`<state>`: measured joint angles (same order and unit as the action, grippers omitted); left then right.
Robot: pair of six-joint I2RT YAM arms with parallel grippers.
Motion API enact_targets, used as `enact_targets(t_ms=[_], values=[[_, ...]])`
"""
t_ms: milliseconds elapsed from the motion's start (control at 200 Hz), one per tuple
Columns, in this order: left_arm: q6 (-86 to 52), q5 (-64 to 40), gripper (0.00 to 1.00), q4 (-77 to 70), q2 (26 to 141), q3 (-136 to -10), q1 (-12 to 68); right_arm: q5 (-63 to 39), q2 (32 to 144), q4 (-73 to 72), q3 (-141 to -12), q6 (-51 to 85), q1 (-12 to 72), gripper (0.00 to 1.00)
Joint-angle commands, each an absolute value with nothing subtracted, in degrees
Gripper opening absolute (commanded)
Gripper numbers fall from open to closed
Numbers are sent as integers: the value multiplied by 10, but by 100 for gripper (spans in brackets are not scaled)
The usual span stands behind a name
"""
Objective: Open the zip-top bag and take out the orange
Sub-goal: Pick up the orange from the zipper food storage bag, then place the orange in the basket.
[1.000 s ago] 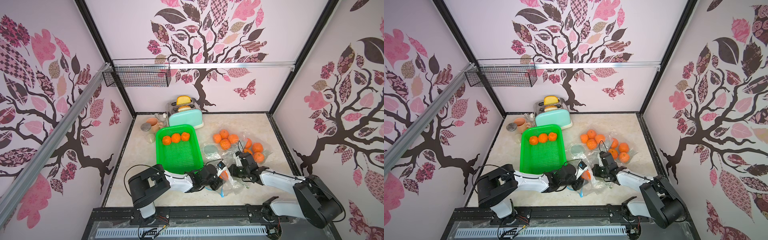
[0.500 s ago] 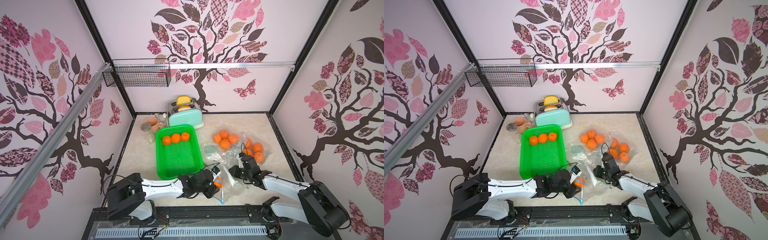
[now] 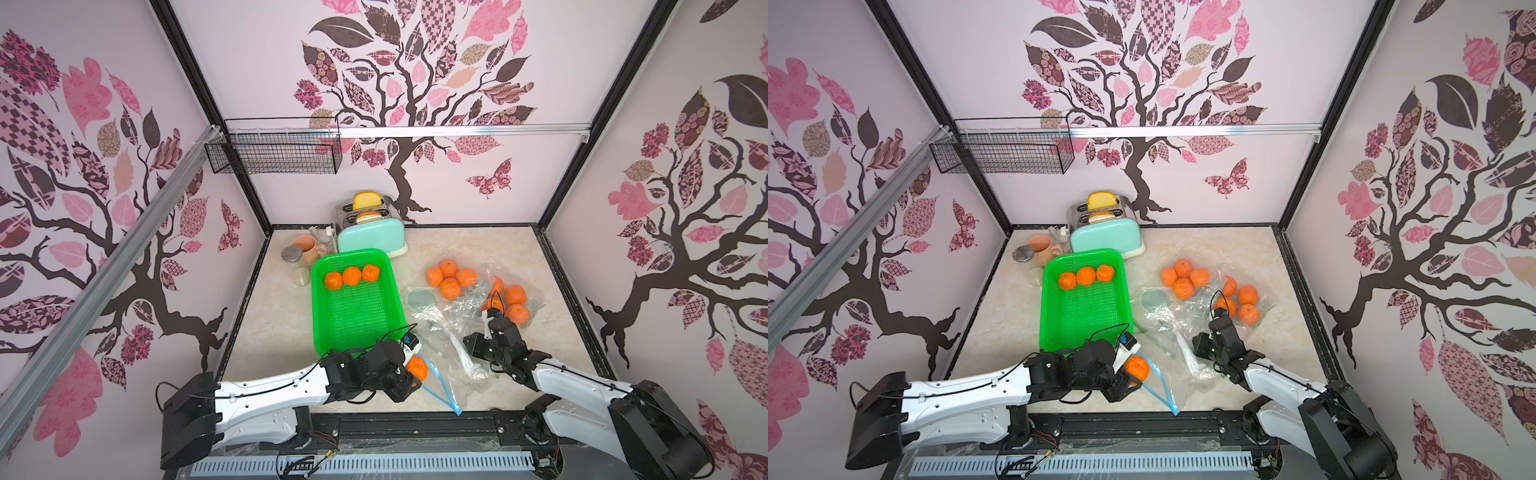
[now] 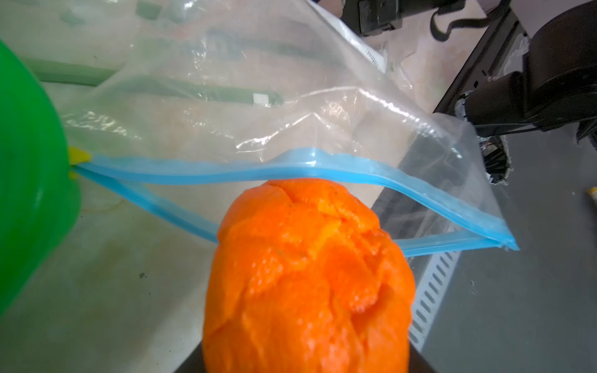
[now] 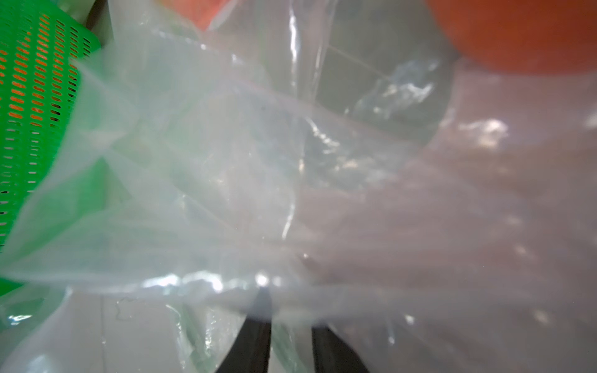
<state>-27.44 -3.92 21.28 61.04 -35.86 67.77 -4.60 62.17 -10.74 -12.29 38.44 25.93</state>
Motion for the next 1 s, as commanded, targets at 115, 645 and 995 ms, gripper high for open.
enact_targets(t_ms=[115,645,995], values=[[-308,-7,22,254,541,-378,575,-23,603,-111,-115,393,261,26],[-311,176,25,304,733,-514,285,-34,589,-107,-108,396,261,27],[-318,177,27,278,915,-578,187,-38,581,-107,-104,396,261,28]])
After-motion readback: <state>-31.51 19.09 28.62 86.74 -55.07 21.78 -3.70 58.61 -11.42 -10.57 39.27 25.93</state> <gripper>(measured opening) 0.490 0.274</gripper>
